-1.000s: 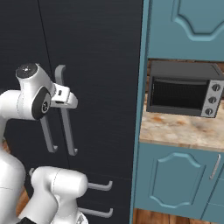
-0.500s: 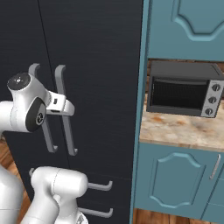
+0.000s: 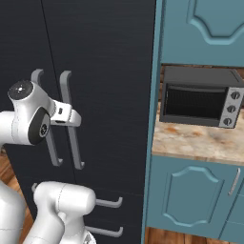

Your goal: Take the lemon wedge from the fridge and place it on the plate with fish on the dining counter.

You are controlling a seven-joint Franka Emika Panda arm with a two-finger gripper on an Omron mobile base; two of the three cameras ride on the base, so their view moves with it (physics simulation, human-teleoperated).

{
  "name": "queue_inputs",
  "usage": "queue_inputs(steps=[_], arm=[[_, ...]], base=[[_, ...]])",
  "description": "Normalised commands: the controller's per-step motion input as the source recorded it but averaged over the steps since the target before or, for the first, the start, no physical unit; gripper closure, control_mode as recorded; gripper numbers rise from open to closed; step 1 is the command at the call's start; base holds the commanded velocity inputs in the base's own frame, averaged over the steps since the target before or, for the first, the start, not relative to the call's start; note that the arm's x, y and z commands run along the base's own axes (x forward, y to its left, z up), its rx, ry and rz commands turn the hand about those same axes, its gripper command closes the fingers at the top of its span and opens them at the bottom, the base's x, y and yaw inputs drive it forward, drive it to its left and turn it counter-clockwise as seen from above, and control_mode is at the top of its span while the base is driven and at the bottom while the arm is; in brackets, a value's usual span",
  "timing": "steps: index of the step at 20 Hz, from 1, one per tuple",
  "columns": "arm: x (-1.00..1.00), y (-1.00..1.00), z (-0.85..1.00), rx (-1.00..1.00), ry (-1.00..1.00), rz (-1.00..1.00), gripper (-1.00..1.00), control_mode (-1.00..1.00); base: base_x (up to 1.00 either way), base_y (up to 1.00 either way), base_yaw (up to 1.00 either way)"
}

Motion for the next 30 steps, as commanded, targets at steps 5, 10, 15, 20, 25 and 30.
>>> queue_inputs(steps=[5,10,15,20,25,30], arm=[[0.00,0.00,0.00,0.00,0.00,0.00,-1.00,-1.00],[0.00,0.00,0.00,0.00,0.00,0.00,-1.00,-1.00],[0.00,0.07,-0.02,-0.01,0.00,0.00,-1.00,1.00],[0.00,0.00,0.00,0.00,0.00,0.00,-1.00,1.00],[0.00,0.00,0.00,0.00,0.00,0.00,-1.00,1.00],[-0.04,0.00,0.00,0.00,0.00,0.00,-1.00,-1.00]], base=[[0.00,0.00,0.00],[0.00,0.00,0.00],[-0.02,0.24,0.00],[-0.58,0.04,0.00],[-0.38,0.00,0.00],[-0.08,0.00,0.00]])
